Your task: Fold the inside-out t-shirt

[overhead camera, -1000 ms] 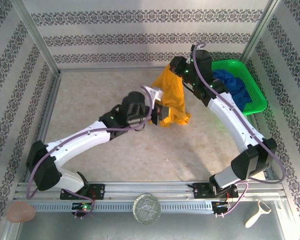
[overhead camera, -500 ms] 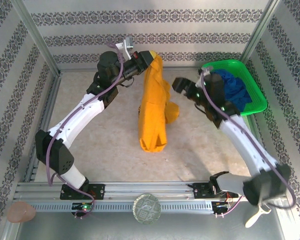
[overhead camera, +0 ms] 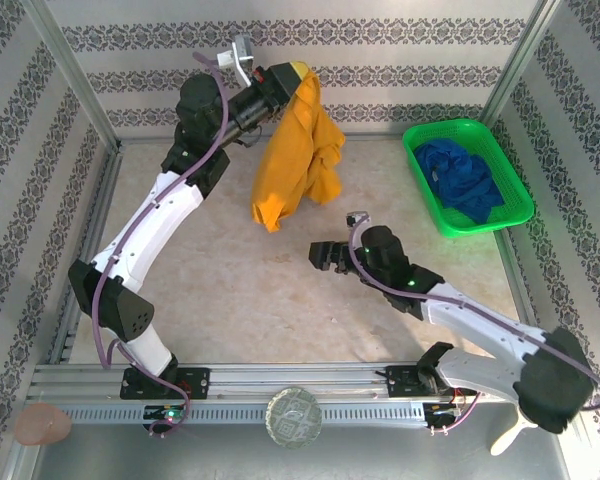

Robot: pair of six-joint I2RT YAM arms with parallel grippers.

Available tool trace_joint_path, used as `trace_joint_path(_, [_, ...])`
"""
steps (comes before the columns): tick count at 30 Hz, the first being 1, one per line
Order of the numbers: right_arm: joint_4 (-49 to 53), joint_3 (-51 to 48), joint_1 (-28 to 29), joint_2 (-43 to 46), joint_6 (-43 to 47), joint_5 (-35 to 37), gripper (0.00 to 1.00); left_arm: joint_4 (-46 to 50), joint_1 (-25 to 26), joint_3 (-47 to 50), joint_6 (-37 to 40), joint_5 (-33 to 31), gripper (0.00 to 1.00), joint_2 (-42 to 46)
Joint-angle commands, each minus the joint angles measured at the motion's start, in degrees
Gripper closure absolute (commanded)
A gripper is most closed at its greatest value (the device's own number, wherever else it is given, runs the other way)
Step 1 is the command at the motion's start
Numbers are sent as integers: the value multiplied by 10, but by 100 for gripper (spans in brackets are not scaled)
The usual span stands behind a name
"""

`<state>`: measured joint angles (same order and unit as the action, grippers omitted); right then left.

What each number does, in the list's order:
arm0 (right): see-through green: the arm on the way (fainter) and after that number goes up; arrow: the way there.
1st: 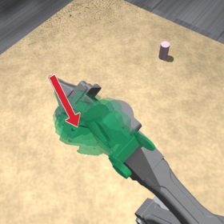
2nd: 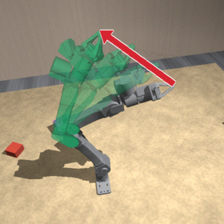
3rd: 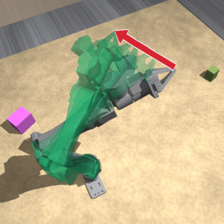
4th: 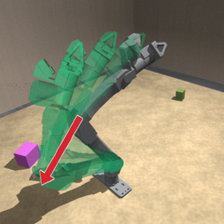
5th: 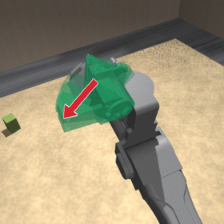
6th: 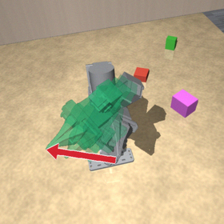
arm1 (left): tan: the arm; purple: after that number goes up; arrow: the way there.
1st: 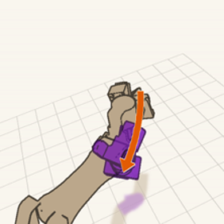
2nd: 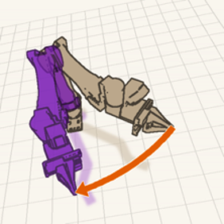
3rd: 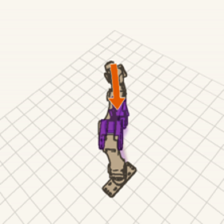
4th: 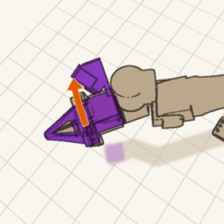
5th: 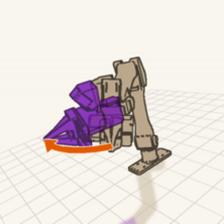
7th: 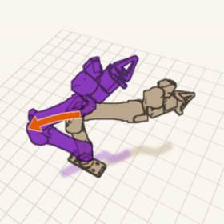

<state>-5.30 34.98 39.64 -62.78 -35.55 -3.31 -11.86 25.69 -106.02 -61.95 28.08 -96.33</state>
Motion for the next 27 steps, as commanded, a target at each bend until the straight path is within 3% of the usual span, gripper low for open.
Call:
trace_joint_path(1, [-84,7,15,-48,12,28,7,8,-7,-47,13,0,100,-5])
trace_joint_path(11, [-144,86,61,-221,-7,58,4,60,-8,-144,28,-8,100,-29])
trace_joint_path(12, [-145,94,57,-230,-7,68,8,68,-9,-154,32,-7,100,-30])
trace_joint_path(13, [-147,101,51,-232,-3,62,20,79,-10,-163,36,-8,100,-31])
trace_joint_path(16, [-102,127,17,-192,10,30,68,118,-26,-183,54,-12,100,-27])
trace_joint_path(17, [-71,138,3,-166,18,19,94,130,-37,-186,58,-17,100,-22])
trace_joint_path(18, [-34,151,-10,-138,26,7,100,139,-51,-185,60,-21,100,-17])
trace_joint_path(23, [155,256,-63,-15,95,-38,100,172,-121,-183,70,-42,100,6])
trace_joint_path(27, [251,357,-89,20,130,-89,100,201,-151,-182,88,-56,100,26])
